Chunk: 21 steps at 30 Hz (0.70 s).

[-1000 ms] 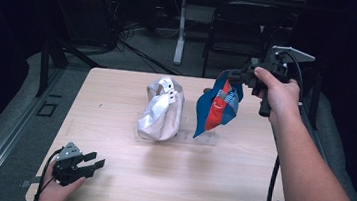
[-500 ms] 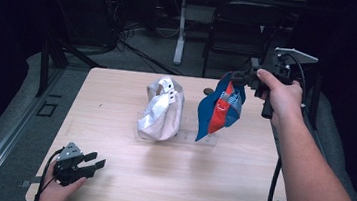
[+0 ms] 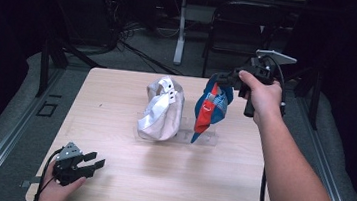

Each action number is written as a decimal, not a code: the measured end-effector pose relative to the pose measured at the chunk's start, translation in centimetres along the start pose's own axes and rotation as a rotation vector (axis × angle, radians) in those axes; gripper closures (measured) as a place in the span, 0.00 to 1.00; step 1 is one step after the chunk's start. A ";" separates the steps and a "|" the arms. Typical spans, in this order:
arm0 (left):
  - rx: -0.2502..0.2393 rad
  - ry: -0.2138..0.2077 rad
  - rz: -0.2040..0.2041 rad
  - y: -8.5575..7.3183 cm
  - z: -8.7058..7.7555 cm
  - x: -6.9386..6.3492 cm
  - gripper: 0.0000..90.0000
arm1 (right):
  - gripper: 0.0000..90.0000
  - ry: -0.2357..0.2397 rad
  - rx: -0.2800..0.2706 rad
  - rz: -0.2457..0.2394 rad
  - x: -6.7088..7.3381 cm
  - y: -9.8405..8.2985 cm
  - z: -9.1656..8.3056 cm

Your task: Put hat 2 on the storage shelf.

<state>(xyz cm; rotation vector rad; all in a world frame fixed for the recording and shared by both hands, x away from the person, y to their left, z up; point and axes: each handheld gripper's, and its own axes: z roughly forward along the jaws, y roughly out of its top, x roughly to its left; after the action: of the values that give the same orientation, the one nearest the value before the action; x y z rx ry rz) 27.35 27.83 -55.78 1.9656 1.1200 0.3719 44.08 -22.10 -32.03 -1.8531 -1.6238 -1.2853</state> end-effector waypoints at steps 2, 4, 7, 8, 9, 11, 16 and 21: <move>0.000 0.001 0.000 0.0 0.0 0.0 0.58 | 0.87 -0.011 0.008 0.004 -0.5 -0.2 0.4; -0.002 0.001 -0.004 0.0 0.0 0.1 0.58 | 0.87 -0.013 0.009 0.011 -0.9 -0.4 0.6; 0.001 0.001 -0.002 0.0 0.0 0.0 0.58 | 0.87 -0.027 0.009 0.013 -1.3 -0.4 0.6; 0.006 -0.003 0.000 0.0 0.0 0.0 0.58 | 0.87 -0.025 0.009 0.013 -1.5 -0.5 0.6; 0.013 -0.001 0.002 0.1 0.0 0.0 0.58 | 0.87 -0.029 0.011 0.013 -1.8 -0.6 0.5; 0.000 0.001 -0.001 0.0 0.0 0.0 0.58 | 0.87 -0.044 0.013 0.008 -2.2 -0.8 0.3; -0.002 0.003 -0.005 0.0 0.0 0.1 0.58 | 0.87 -0.066 0.009 -0.006 -2.6 -1.3 0.0; 0.000 0.002 -0.002 0.0 0.0 0.0 0.58 | 0.86 -0.092 0.021 -0.031 -3.1 -1.9 -0.5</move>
<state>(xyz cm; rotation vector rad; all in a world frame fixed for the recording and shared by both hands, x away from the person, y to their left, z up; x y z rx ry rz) 27.38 27.83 -55.81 1.9641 1.1226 0.3730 42.34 -23.73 -34.82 -1.9081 -1.7124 -1.2068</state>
